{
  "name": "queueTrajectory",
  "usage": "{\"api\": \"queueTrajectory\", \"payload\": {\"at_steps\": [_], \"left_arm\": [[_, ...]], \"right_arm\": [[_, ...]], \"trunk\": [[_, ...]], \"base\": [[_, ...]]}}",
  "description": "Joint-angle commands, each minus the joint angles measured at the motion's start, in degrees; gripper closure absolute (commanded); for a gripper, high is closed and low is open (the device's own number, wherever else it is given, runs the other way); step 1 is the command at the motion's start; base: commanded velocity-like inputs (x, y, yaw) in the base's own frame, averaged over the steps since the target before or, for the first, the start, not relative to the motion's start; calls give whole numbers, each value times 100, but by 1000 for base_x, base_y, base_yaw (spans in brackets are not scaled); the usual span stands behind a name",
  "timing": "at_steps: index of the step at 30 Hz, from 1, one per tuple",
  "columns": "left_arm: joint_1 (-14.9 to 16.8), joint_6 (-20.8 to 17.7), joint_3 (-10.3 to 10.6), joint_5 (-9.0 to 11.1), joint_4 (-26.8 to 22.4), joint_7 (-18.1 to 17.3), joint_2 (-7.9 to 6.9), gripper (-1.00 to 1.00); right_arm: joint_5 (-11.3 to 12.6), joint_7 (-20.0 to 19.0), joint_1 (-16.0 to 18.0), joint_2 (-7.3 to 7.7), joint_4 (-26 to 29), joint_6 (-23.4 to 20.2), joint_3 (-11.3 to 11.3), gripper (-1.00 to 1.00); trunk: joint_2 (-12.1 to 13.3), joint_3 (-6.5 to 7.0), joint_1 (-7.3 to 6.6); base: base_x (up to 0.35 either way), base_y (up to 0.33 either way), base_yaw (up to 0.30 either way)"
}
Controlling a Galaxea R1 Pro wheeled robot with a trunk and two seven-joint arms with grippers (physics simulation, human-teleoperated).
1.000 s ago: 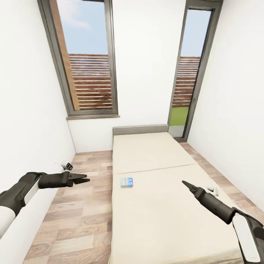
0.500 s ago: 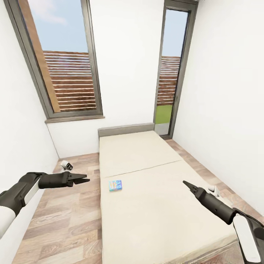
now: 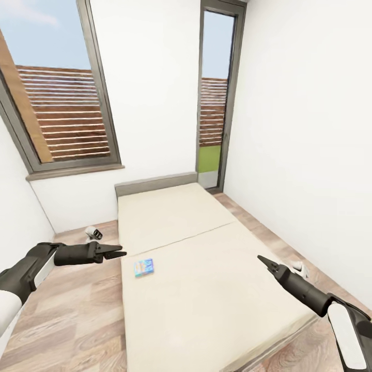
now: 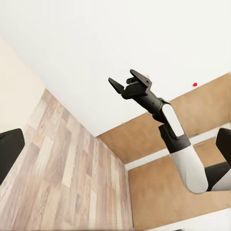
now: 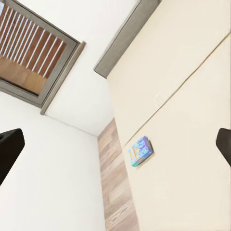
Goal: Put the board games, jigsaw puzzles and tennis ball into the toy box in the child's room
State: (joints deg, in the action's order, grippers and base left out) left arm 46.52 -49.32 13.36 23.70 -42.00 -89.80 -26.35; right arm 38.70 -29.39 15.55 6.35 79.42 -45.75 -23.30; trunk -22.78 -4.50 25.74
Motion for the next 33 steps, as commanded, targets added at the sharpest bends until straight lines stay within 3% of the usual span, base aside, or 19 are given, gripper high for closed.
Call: {"api": "queueTrajectory", "payload": {"at_steps": [1,33], "left_arm": [[6,-61,26,21,-1,-20,-9,-100],[6,-61,26,21,-1,-20,-12,-100]], "right_arm": [[6,-14,7,-2,-1,-39,-9,-100],[6,-28,0,-2,-4,-13,-15,-100]], "trunk": [[-14,-17,4],[-14,-117,4]], "base": [[12,0,-273],[-24,46,-252]]}}
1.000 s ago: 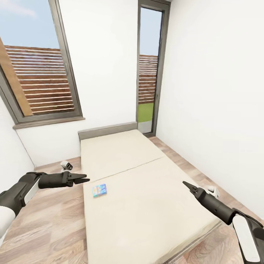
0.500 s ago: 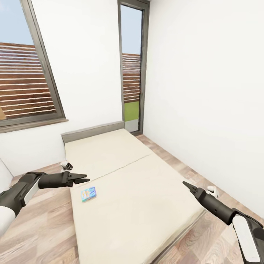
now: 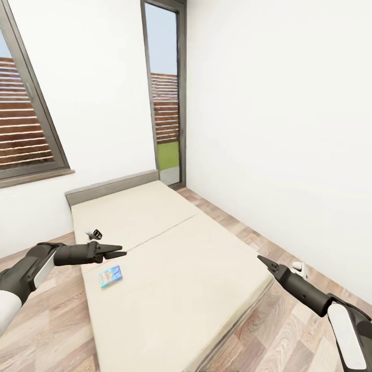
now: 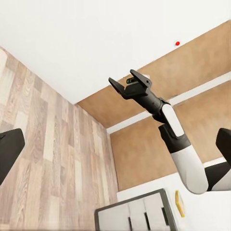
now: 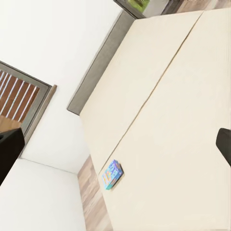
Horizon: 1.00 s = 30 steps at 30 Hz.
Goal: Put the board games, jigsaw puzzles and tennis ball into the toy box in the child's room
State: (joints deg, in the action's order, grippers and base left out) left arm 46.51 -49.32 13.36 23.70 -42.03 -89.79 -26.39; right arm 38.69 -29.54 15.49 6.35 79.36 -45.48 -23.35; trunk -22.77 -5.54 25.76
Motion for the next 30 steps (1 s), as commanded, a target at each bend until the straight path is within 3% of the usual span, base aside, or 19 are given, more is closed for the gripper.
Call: {"api": "queueTrajectory", "payload": {"at_steps": [1,4,6,16,30], "left_arm": [[7,-59,27,20,2,-21,-9,-100],[7,-52,27,20,2,-21,-13,-100],[-59,-31,18,29,67,6,53,-100],[-179,-26,4,28,314,-5,44,-100],[-204,-9,-8,29,353,-21,-14,-100]], "right_arm": [[3,-15,7,-2,5,-35,-7,-100],[0,-8,7,-2,7,-18,0,-100],[16,2,72,-68,59,-69,26,-100],[15,11,166,-318,68,-82,24,-100],[15,18,165,-371,98,-114,32,-100]], "trunk": [[-14,-14,3],[-14,-15,3],[-14,-15,3],[-14,-15,3],[-14,-15,3]], "base": [[-105,62,-35],[-52,30,-17],[0,0,0],[0,0,0],[0,0,0]]}}
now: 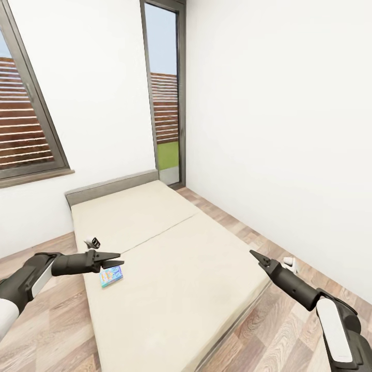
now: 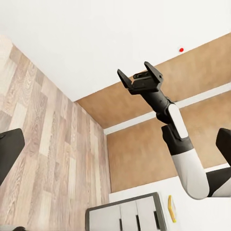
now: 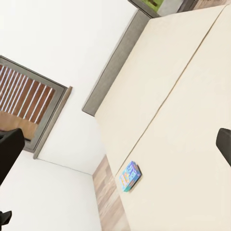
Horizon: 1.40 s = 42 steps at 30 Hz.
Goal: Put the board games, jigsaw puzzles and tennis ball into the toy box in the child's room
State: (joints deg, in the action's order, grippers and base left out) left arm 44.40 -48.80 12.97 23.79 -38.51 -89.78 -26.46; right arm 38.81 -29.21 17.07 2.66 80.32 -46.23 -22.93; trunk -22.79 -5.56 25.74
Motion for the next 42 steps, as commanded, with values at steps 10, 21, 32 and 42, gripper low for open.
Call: {"api": "queueTrajectory", "payload": {"at_steps": [10,21,32,42], "left_arm": [[-1,-68,30,20,2,-22,-8,-100],[-1,-68,30,27,2,-22,-8,-100],[-1,-69,28,29,2,-22,-8,-100],[-1,-69,30,29,2,-22,-8,-100]], "right_arm": [[4,-15,7,-2,10,-35,-12,-100],[4,-15,3,-2,10,-35,-10,-100],[4,-15,4,-2,2,-36,-10,-100],[4,-15,3,-2,3,-35,-10,-100]], "trunk": [[-13,-13,4],[-13,-12,4],[-13,11,4],[-13,13,4]], "base": [[0,48,0],[-16,57,-21],[-195,100,-185],[-137,148,-68]]}}
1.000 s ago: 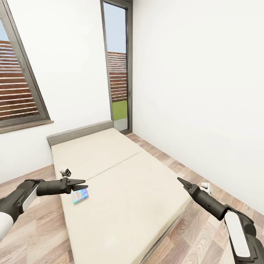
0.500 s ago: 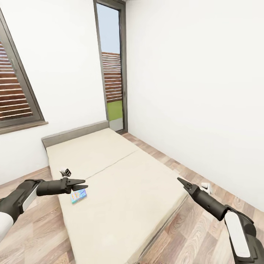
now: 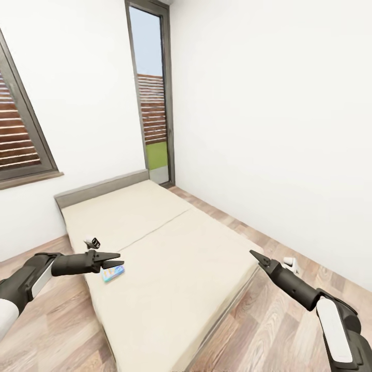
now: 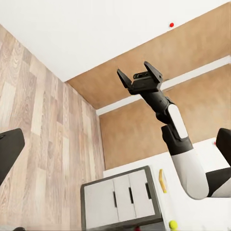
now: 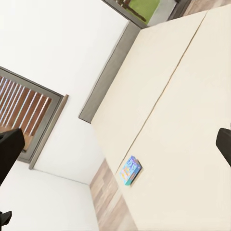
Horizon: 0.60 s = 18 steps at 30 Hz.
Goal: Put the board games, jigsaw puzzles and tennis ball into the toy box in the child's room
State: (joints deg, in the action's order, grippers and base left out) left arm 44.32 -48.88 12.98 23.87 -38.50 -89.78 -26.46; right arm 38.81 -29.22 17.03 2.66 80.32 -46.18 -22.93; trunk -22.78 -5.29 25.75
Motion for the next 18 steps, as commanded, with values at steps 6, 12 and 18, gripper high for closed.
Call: {"api": "queueTrajectory", "payload": {"at_steps": [6,12,18], "left_arm": [[6,-61,29,21,1,-22,-8,-100],[6,-61,29,21,3,-22,-8,-100],[6,-61,29,21,2,-22,-8,-100]], "right_arm": [[4,-14,6,-3,1,-41,-10,-100],[4,-14,4,-3,2,-41,-12,-100],[4,-21,5,-6,1,-41,-12,-100]], "trunk": [[-14,-13,3],[-14,-13,3],[-14,-13,3]], "base": [[-24,116,-237],[-2,156,-86],[0,243,-38]]}}
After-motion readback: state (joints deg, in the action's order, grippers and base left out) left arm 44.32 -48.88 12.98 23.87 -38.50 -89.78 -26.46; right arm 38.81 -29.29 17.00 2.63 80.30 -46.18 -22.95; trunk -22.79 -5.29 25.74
